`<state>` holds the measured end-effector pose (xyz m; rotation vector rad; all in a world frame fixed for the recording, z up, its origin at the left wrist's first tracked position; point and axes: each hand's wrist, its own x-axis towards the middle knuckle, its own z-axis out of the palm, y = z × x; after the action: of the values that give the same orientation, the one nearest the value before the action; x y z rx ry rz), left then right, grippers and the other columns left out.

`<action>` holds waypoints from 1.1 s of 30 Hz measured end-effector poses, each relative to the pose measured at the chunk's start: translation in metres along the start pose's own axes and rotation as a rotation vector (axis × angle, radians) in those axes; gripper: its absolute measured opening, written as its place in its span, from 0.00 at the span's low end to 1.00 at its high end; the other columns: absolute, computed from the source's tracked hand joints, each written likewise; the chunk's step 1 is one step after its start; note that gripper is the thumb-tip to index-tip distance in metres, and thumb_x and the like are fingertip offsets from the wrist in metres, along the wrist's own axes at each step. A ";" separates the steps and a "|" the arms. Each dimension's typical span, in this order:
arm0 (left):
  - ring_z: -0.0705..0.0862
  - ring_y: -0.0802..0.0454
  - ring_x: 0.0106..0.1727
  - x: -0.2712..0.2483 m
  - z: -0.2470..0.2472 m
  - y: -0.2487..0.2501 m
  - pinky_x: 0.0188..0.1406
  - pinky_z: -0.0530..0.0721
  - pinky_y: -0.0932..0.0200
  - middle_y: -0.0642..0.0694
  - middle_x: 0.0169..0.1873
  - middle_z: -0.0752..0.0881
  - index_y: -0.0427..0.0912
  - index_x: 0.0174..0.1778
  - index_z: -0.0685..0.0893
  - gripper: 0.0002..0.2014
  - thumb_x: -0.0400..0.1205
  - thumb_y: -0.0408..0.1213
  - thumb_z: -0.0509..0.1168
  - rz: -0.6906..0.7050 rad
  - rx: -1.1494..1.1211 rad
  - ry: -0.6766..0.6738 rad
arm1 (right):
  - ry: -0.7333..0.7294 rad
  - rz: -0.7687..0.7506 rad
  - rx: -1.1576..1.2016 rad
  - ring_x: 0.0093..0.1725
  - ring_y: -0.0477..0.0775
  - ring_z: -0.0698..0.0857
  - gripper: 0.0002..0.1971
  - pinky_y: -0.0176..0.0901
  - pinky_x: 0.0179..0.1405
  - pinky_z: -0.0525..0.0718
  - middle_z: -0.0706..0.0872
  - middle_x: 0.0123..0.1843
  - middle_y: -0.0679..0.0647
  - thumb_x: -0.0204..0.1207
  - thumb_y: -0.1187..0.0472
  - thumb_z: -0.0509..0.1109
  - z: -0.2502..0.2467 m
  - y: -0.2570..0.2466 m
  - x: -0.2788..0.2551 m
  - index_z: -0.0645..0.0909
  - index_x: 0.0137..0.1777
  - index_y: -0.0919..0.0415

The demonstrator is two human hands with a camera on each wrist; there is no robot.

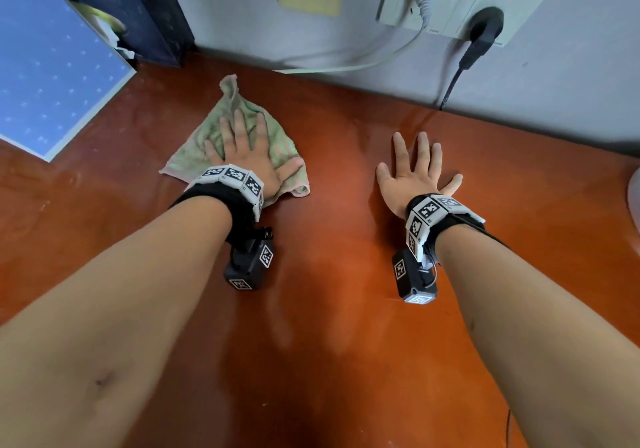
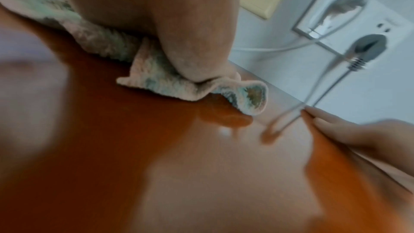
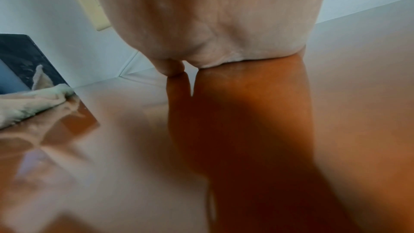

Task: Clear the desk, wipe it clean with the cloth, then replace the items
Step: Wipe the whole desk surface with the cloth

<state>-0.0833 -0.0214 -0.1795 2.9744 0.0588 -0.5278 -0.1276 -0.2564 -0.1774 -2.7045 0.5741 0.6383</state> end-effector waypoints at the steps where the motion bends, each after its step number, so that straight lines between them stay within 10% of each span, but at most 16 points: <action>1: 0.33 0.39 0.83 -0.008 0.005 0.013 0.77 0.35 0.32 0.42 0.82 0.32 0.51 0.83 0.35 0.49 0.74 0.76 0.45 0.041 0.008 -0.004 | 0.000 -0.001 -0.004 0.82 0.48 0.27 0.30 0.74 0.76 0.30 0.28 0.84 0.41 0.82 0.39 0.44 0.000 0.000 0.000 0.37 0.82 0.31; 9: 0.31 0.45 0.82 -0.037 0.019 0.038 0.80 0.36 0.36 0.48 0.82 0.29 0.56 0.82 0.32 0.50 0.71 0.79 0.43 0.247 0.083 -0.085 | 0.007 -0.025 -0.021 0.83 0.47 0.28 0.30 0.74 0.76 0.30 0.29 0.85 0.41 0.82 0.38 0.43 0.001 0.003 -0.002 0.37 0.83 0.32; 17: 0.32 0.46 0.83 -0.048 0.000 -0.087 0.81 0.36 0.38 0.50 0.82 0.31 0.57 0.83 0.34 0.52 0.69 0.78 0.49 -0.119 -0.052 -0.086 | 0.057 -0.032 -0.057 0.83 0.49 0.29 0.32 0.71 0.77 0.29 0.30 0.86 0.46 0.83 0.40 0.44 0.004 -0.003 -0.010 0.36 0.84 0.38; 23: 0.32 0.41 0.82 -0.074 0.014 -0.083 0.79 0.36 0.32 0.45 0.82 0.31 0.52 0.83 0.35 0.51 0.73 0.76 0.48 -0.189 -0.089 -0.027 | 0.037 -0.117 -0.032 0.82 0.49 0.26 0.42 0.70 0.75 0.26 0.26 0.84 0.47 0.77 0.36 0.55 0.008 -0.019 -0.041 0.31 0.83 0.38; 33: 0.31 0.41 0.82 -0.125 0.051 0.022 0.78 0.37 0.31 0.44 0.82 0.30 0.54 0.82 0.33 0.52 0.70 0.79 0.44 0.224 0.069 -0.069 | -0.043 -0.123 -0.050 0.81 0.50 0.24 0.42 0.71 0.75 0.27 0.26 0.84 0.47 0.76 0.32 0.55 0.038 -0.004 -0.095 0.33 0.82 0.34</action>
<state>-0.2165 -0.0516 -0.1813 2.9727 -0.3003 -0.6133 -0.2174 -0.2098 -0.1635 -2.7390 0.3821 0.6845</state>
